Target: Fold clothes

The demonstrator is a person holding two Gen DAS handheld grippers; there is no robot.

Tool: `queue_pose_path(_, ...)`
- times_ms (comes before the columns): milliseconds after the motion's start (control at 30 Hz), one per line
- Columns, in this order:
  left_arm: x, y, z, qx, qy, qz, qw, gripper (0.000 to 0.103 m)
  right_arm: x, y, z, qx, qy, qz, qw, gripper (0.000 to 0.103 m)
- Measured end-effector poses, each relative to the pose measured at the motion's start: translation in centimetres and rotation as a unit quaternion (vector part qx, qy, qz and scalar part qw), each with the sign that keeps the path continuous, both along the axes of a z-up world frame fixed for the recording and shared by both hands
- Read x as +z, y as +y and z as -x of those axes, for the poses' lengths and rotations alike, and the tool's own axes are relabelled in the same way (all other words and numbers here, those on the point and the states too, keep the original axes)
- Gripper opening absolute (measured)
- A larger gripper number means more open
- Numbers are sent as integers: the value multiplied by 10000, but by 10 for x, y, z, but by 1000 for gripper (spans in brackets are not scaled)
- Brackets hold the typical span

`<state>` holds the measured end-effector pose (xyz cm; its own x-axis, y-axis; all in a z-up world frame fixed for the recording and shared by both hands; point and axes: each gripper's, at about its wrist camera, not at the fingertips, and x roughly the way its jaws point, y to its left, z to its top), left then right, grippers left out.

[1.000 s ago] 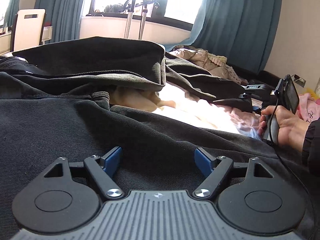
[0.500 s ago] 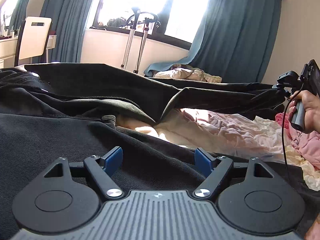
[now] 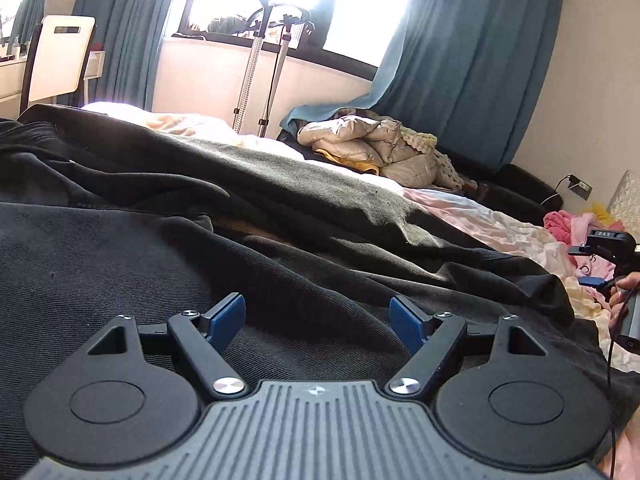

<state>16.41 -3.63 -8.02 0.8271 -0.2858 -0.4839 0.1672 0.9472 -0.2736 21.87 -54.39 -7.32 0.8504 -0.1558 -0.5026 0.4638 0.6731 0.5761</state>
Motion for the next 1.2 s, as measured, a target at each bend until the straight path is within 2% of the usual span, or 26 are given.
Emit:
queue_pose_path(67,0,4,-1,39,104,74,9999,82,-15,7,20,130,-97,-543,9984,65)
queue_pose_path(167,-1,7,-1,57,162,108,9998,82,-32,22,34,379,-62,-1403,9894,69)
queue_pose_path(300,-2,7,0,33,195,108,9997,82,-47,45,36,499,86,-1894,9806,81)
queue_pose_path(367,-3,7,-1,18,207,76,9998,82,-51,48,28,435,28,-1919,9804,83)
queue_pose_path(433,-5,7,-2,5,237,67,9997,82,-49,42,11,273,-1,-1696,9851,82)
queue_pose_path(467,-6,8,-4,9,261,67,9996,82,-47,40,3,203,-34,-1569,9874,74)
queue_pose_path(500,-7,8,-4,16,285,67,9996,82,-33,41,-6,197,-170,-1356,9904,45)
queue_pose_path(567,-9,9,-6,32,293,72,9995,82,-5,43,-22,184,-442,-926,9946,7)
queue_pose_path(700,-11,11,-8,53,263,79,9996,82,51,48,-55,157,-981,-61,9950,5)
queue_pose_path(867,-12,12,-8,13,272,123,9996,82,117,52,-95,110,-1591,980,9823,5)
queue_pose_path(967,-10,12,-6,-56,224,127,9997,82,86,30,-86,-146,-939,795,9923,5)
queue_pose_path(1067,-9,11,-3,-131,196,118,9997,82,52,8,-76,-402,-267,569,9972,6)
queue_pose_path(1133,-8,11,-1,-181,178,112,9996,82,-6,-11,-64,-576,374,-89,9976,6)
queue_pose_path(1200,-8,10,0,-198,178,101,9996,82,-49,-16,-47,-694,649,-584,9938,6)
